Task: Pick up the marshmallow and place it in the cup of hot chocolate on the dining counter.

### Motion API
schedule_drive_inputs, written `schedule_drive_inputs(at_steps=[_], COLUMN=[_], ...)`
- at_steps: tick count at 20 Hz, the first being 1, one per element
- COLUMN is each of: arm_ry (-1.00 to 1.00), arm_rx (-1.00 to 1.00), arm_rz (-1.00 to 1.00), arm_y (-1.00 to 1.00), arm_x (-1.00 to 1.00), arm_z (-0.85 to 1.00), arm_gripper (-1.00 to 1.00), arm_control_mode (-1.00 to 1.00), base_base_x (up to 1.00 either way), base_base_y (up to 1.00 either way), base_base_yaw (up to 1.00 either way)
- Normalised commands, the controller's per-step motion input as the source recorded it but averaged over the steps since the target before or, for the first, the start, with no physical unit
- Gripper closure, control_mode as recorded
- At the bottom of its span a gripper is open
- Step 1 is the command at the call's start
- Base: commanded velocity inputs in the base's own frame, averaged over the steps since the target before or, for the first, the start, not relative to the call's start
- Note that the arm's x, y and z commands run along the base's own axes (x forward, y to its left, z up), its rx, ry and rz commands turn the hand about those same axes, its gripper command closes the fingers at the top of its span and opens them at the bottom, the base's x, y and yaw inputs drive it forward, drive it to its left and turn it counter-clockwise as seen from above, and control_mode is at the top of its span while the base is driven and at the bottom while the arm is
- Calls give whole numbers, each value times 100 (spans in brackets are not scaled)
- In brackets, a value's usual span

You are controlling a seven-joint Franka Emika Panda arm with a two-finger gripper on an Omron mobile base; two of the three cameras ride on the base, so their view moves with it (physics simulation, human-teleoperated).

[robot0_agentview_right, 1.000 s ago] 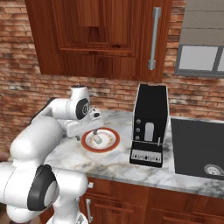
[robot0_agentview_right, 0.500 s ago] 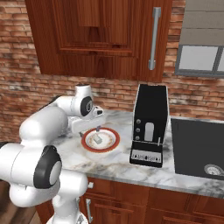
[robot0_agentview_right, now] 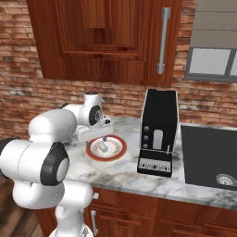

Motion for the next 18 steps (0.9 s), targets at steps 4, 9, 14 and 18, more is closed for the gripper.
schedule_drive_inputs(at_steps=[4, 9, 14, 18], arm_ry=[0, 0, 0, -1], arm_rx=[4, 3, 1, 0], arm_rz=[0, 0, 0, 0], arm_y=[0, 0, 0, 0], arm_x=[3, 0, 0, 2], arm_z=[-22, -29, -11, 0], arm_gripper=[-100, -100, -100, -100], arm_control_mode=[-100, -100, -100, -100], base_base_x=[0, 0, 0, 0], base_base_y=[0, 0, 0, 0], base_base_yaw=[0, 0, 0, 0])
